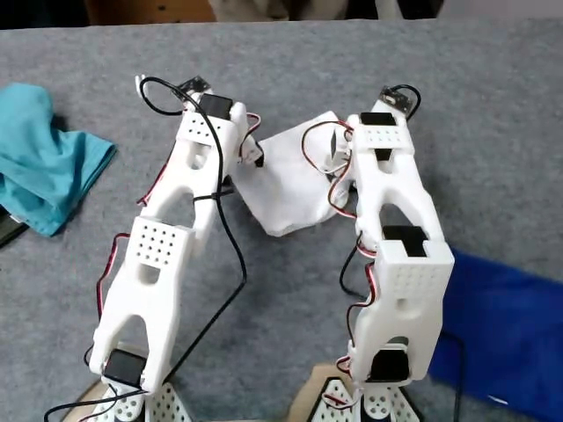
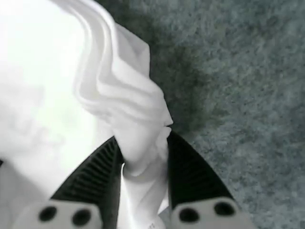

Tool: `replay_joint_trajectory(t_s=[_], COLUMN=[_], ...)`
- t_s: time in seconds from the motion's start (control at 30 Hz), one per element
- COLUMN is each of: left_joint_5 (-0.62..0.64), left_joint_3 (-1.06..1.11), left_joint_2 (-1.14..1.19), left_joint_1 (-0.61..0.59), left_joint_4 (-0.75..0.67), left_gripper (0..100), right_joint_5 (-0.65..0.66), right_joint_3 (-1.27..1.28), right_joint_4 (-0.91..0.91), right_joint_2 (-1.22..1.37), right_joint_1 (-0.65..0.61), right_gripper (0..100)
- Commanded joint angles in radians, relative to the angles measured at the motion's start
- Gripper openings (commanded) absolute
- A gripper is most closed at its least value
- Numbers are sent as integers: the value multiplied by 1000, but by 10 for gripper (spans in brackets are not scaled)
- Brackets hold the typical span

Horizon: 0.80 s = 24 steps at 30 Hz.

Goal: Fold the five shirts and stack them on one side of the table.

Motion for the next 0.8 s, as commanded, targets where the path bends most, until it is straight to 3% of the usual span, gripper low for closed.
replay_joint_trajectory(t_s=[0.0,0.23,0.5,0.77], left_joint_5=[3,2,2,2], left_joint_3=[-58,-130,-160,-450], left_joint_2=[-5,-5,-13,-13], left_joint_1=[-25,-18,26,74], left_joint_4=[-14,-20,-48,8], left_gripper=[174,17,18,18], right_joint_5=[9,11,12,52], right_joint_3=[1,-7,-7,-68], right_joint_4=[-37,-37,-34,78], right_joint_2=[12,27,22,-104], right_joint_1=[-10,-10,-10,25], right_gripper=[5,5,5,5])
